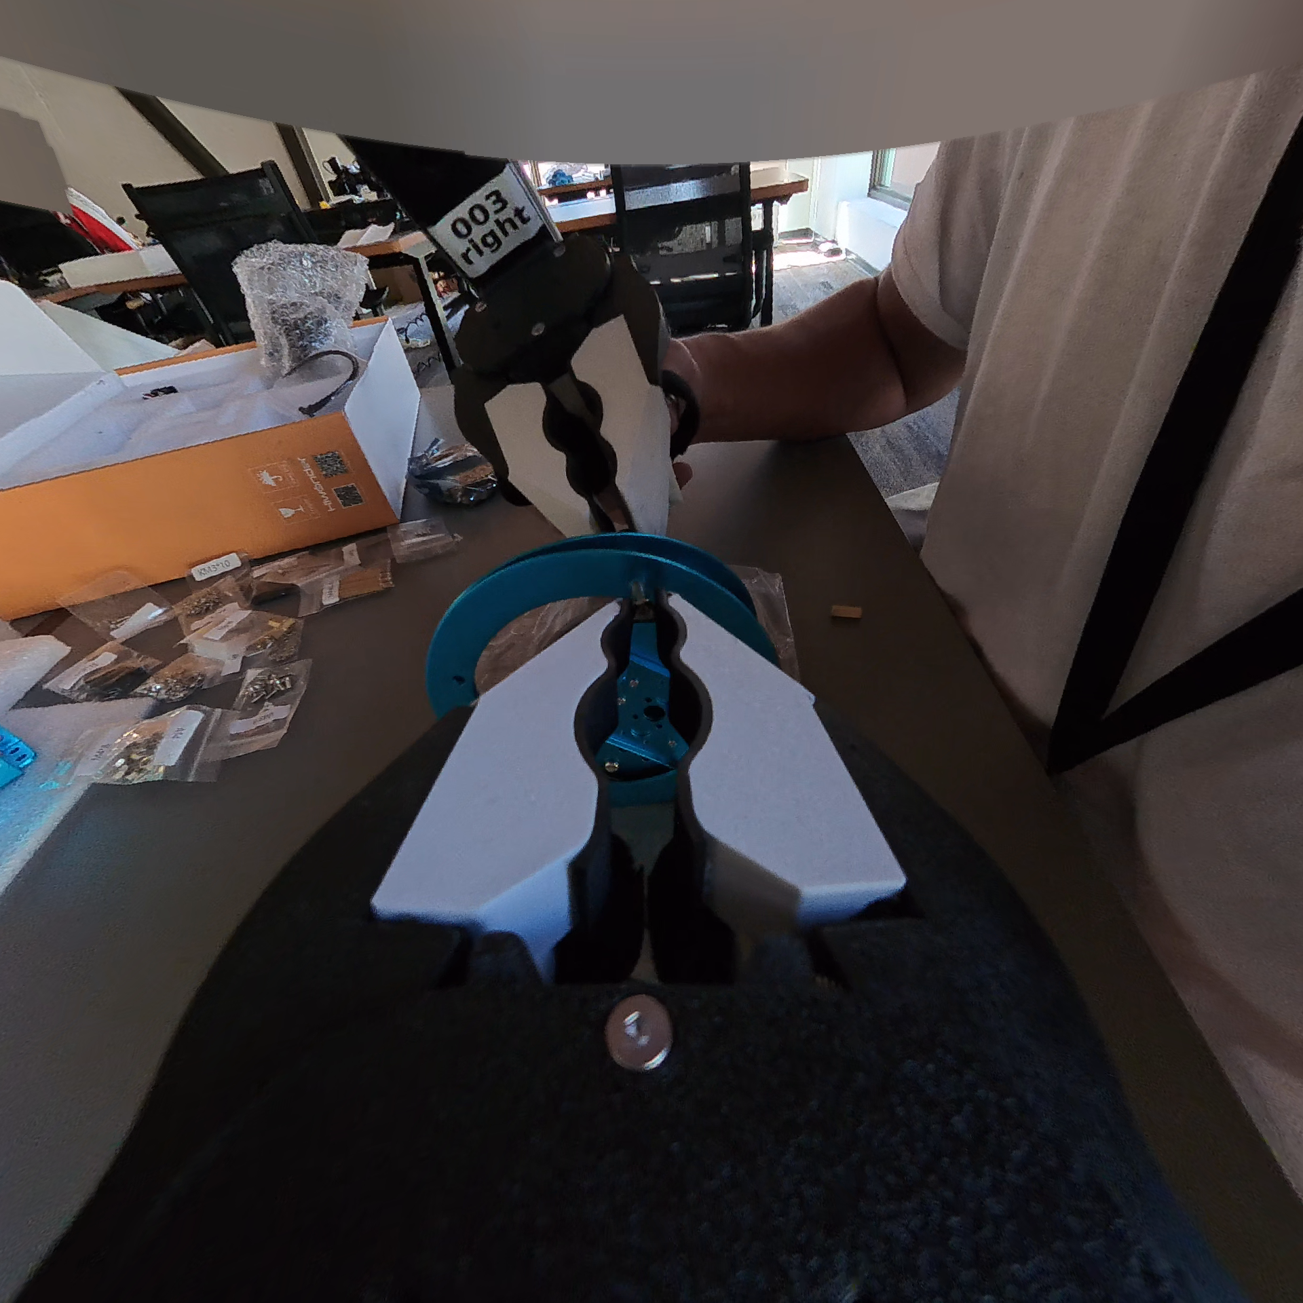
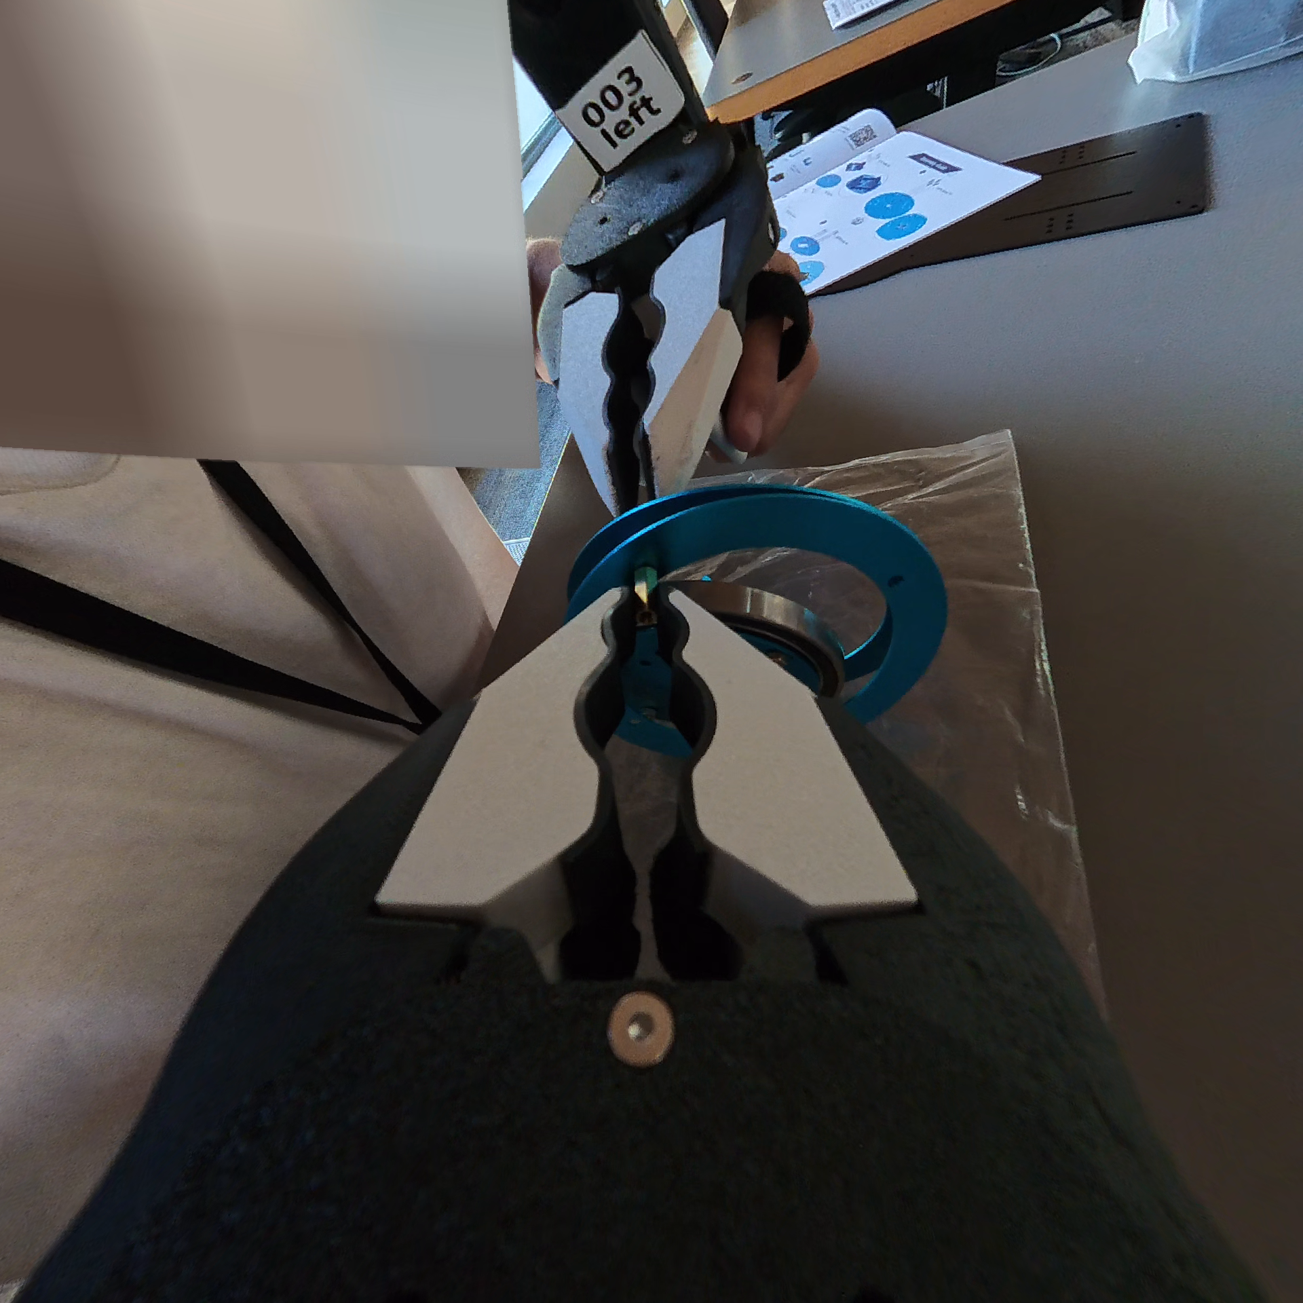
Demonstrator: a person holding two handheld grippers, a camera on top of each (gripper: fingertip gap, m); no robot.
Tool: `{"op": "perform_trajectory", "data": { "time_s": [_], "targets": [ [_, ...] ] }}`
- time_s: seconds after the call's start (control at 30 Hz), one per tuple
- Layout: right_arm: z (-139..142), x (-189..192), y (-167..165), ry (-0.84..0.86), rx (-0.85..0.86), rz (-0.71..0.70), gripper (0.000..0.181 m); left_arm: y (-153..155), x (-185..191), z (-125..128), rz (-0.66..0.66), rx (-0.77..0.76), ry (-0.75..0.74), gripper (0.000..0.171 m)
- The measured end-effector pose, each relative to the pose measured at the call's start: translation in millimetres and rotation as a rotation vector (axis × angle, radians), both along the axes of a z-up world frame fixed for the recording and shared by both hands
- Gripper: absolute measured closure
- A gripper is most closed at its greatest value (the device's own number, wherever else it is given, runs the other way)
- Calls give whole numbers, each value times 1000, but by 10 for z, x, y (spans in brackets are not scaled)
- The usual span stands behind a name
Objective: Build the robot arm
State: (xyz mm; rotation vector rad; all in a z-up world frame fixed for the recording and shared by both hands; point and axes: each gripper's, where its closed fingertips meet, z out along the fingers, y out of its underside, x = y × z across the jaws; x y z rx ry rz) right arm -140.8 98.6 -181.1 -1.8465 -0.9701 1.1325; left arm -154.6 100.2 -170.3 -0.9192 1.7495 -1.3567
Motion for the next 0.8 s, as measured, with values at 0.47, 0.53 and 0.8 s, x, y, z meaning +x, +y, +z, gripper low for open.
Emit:
{"op": "perform_trajectory", "data": {
  "time_s": [0.47,0.53,0.8],
  "targets": [
    [-85,87,-2,-330,551,-48,144,-60,2,-32,-33,-68,31,167],
    [-57,132,18,-441,731,-106,154,-57,2,-28,-39,-89,39,167],
    [0,44,26,-584,972,-109,167,-113,5,-32,-82,-153,76,167]
  ]
}}
